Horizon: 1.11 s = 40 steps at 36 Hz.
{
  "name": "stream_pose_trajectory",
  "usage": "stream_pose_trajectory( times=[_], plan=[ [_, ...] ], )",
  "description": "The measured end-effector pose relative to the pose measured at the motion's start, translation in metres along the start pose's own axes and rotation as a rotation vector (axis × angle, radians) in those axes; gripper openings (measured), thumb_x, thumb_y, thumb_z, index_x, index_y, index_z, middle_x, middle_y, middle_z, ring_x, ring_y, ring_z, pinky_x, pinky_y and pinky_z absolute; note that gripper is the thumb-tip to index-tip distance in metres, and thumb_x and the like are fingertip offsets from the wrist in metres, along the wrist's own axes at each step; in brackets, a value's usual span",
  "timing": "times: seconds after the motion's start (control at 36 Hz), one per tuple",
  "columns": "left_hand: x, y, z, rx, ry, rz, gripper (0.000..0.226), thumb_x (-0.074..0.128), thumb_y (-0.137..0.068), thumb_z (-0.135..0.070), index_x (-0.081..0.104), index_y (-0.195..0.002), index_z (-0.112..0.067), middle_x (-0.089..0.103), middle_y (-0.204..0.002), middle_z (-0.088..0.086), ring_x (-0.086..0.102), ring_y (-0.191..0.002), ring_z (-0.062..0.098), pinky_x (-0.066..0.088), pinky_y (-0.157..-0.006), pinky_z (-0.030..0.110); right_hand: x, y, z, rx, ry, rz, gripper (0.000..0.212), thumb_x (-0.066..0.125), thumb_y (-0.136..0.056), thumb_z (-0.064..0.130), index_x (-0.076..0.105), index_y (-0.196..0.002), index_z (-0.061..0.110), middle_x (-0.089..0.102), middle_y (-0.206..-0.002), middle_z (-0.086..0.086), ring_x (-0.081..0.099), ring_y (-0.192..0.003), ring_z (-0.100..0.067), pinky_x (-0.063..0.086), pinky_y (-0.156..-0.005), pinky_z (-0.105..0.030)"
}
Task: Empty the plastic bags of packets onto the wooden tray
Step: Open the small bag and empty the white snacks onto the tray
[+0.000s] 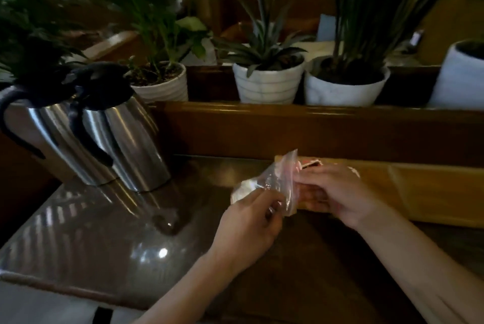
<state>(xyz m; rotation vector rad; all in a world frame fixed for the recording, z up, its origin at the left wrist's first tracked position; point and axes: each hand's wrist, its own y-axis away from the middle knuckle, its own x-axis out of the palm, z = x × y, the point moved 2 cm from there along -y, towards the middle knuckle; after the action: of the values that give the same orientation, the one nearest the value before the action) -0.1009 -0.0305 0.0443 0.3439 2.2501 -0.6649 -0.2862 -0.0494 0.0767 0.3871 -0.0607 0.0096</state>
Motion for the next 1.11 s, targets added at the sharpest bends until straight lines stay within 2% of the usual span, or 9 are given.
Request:
stream_pose_trajectory(
  times=[0.19, 0.28, 0.36, 0.44, 0.61, 0.75, 0.89, 1.03, 1.11],
  plan=[
    [0.007, 0.013, -0.006, 0.052, 0.057, 0.253, 0.047, 0.050, -0.079, -0.077, 0.057, -0.111, -0.044, 0.059, -0.100, -0.028, 0.059, -0.087, -0.007, 0.051, -0.066, 0.013, -0.022, 0.035, -0.031, -0.032, 0.026, -0.054, 0.013, 0.078, -0.073, 0.023, 0.076, -0.080, 0.012, 0.075, -0.076, -0.009, 0.070, -0.063, -0.017, 0.052, -0.050, -0.025],
    [0.004, 0.013, -0.007, -0.048, 0.323, 0.281, 0.031, 0.057, -0.085, -0.064, 0.064, -0.102, -0.040, 0.063, -0.096, -0.026, 0.062, -0.084, -0.003, 0.045, -0.065, 0.011, -0.019, 0.043, -0.037, -0.075, 0.076, -0.057, 0.011, 0.076, -0.075, 0.024, 0.076, -0.078, 0.014, 0.075, -0.075, -0.008, 0.071, -0.064, -0.017, 0.052, -0.051, -0.023],
    [0.003, 0.007, -0.009, -0.164, 0.484, 0.216, 0.012, 0.066, -0.088, -0.039, 0.067, -0.099, -0.034, 0.066, -0.093, -0.016, 0.064, -0.084, 0.004, 0.051, -0.069, 0.016, -0.010, 0.046, -0.041, -0.106, 0.106, -0.064, 0.005, 0.075, -0.078, 0.020, 0.076, -0.074, 0.017, 0.075, -0.073, -0.008, 0.071, -0.064, -0.016, 0.053, -0.050, -0.021],
    [0.007, 0.003, -0.012, -0.258, 0.555, 0.231, 0.019, 0.075, -0.084, -0.026, 0.067, -0.100, -0.030, 0.068, -0.094, -0.010, 0.066, -0.083, 0.005, 0.055, -0.074, 0.020, -0.001, 0.046, -0.045, -0.115, 0.145, -0.061, 0.006, 0.075, -0.079, 0.019, 0.076, -0.073, 0.020, 0.075, -0.073, -0.005, 0.071, -0.064, -0.014, 0.053, -0.052, -0.020],
    [0.017, 0.005, -0.009, -0.413, 0.646, 0.249, 0.029, 0.083, -0.075, -0.021, 0.068, -0.100, -0.023, 0.073, -0.091, 0.002, 0.072, -0.081, 0.015, 0.061, -0.077, 0.034, 0.003, 0.043, -0.054, -0.094, 0.164, -0.040, 0.006, 0.074, -0.081, 0.025, 0.077, -0.076, 0.024, 0.074, -0.070, 0.001, 0.069, -0.063, -0.007, 0.052, -0.053, -0.017],
    [0.022, 0.006, -0.001, -0.510, 0.768, 0.322, 0.024, 0.083, -0.076, -0.019, 0.070, -0.096, -0.021, 0.076, -0.087, -0.001, 0.073, -0.076, 0.011, 0.058, -0.066, 0.023, 0.002, 0.040, -0.061, -0.058, 0.135, 0.023, 0.011, 0.074, -0.079, 0.032, 0.077, -0.082, 0.022, 0.075, -0.075, 0.000, 0.070, -0.069, -0.007, 0.052, -0.059, -0.019],
    [0.021, 0.004, 0.005, -0.581, 0.888, 0.387, 0.023, 0.082, -0.075, -0.019, 0.073, -0.096, -0.017, 0.077, -0.088, 0.000, 0.074, -0.082, 0.013, 0.058, -0.066, 0.022, 0.000, 0.040, -0.064, -0.063, 0.078, 0.087, 0.037, 0.073, -0.064, 0.050, 0.076, -0.085, 0.020, 0.073, -0.076, 0.000, 0.068, -0.071, -0.010, 0.050, -0.061, -0.021],
    [0.019, 0.001, 0.009, -0.579, 0.899, 0.465, 0.024, 0.076, -0.082, -0.011, 0.069, -0.104, -0.005, 0.074, -0.096, 0.009, 0.072, -0.084, 0.016, 0.058, -0.067, 0.023, -0.003, 0.040, -0.067, -0.073, 0.078, 0.125, 0.032, 0.072, -0.070, 0.048, 0.076, -0.084, 0.020, 0.073, -0.075, 0.000, 0.067, -0.072, -0.010, 0.051, -0.061, -0.021],
    [0.019, -0.001, 0.011, -0.554, 0.883, 0.514, 0.012, 0.073, -0.086, -0.010, 0.072, -0.098, -0.010, 0.074, -0.087, 0.002, 0.071, -0.079, 0.013, 0.059, -0.066, 0.024, -0.004, 0.040, -0.066, -0.088, 0.088, 0.134, 0.030, 0.072, -0.071, 0.044, 0.076, -0.084, 0.017, 0.073, -0.075, -0.002, 0.068, -0.073, -0.012, 0.051, -0.060, -0.021]
  ],
)
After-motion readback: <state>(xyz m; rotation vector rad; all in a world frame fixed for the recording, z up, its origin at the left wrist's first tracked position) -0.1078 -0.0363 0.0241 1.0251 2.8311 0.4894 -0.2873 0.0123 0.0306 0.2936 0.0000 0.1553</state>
